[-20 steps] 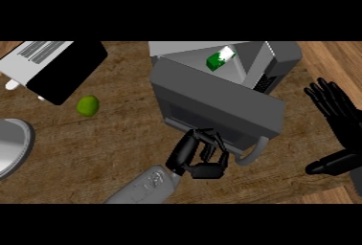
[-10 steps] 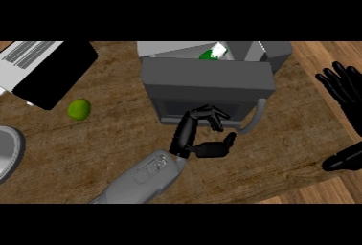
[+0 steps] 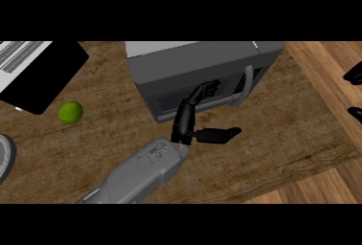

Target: Pick up the milk, place it into the microwave and close the microwave

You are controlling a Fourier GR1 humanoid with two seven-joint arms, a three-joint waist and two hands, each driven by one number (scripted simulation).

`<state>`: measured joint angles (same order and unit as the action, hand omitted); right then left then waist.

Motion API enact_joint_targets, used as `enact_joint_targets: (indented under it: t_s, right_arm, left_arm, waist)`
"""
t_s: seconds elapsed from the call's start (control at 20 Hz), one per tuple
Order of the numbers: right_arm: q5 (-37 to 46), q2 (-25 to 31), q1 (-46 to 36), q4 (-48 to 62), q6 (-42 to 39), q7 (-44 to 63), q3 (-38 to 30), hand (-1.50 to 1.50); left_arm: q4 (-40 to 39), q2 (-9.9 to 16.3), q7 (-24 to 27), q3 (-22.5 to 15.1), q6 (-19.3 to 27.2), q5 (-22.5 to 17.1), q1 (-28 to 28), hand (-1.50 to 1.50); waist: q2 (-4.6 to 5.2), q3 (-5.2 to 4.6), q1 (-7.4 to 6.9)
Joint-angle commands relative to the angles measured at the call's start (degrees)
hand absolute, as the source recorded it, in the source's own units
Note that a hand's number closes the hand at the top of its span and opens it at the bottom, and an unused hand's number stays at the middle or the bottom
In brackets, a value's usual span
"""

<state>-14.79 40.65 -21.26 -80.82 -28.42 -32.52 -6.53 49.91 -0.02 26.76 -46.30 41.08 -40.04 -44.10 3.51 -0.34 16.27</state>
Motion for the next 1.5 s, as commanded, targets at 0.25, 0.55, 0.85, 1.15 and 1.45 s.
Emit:
enact_joint_targets:
  t_s: [0.25,0.55,0.85,1.15,1.45]
  right_arm:
    - [4.49,2.31,-2.79,0.07,2.39,-2.80,-1.09,1.50]
    - [5.63,3.20,-4.65,1.08,2.46,-3.39,-1.00,1.50]
    - [5.74,3.16,-6.17,1.95,2.64,-3.74,-0.99,1.50]
    - [-4.15,-4.36,-4.98,6.81,-2.67,-2.51,0.46,-1.50]
    - [-8.72,-3.87,-6.78,9.31,-5.63,1.55,0.46,-1.50]
  left_arm:
    - [-1.74,0.02,2.53,2.96,3.62,-6.40,-4.34,-1.50]
    - [-2.43,0.02,3.96,2.10,4.61,-9.13,-5.43,-1.50]
    - [-3.55,0.02,5.87,1.69,4.15,-11.23,-6.33,-1.50]
    - [-2.67,0.02,7.60,0.21,3.89,-12.56,-6.20,-1.50]
    - [-3.94,0.02,8.52,-0.11,3.58,-14.44,-7.06,-1.50]
  waist:
    - [1.31,0.14,0.32]
    - [1.91,0.20,-0.01]
    - [2.22,0.22,-0.06]
    - [2.98,0.62,-1.20]
    - [2.87,0.33,-0.86]
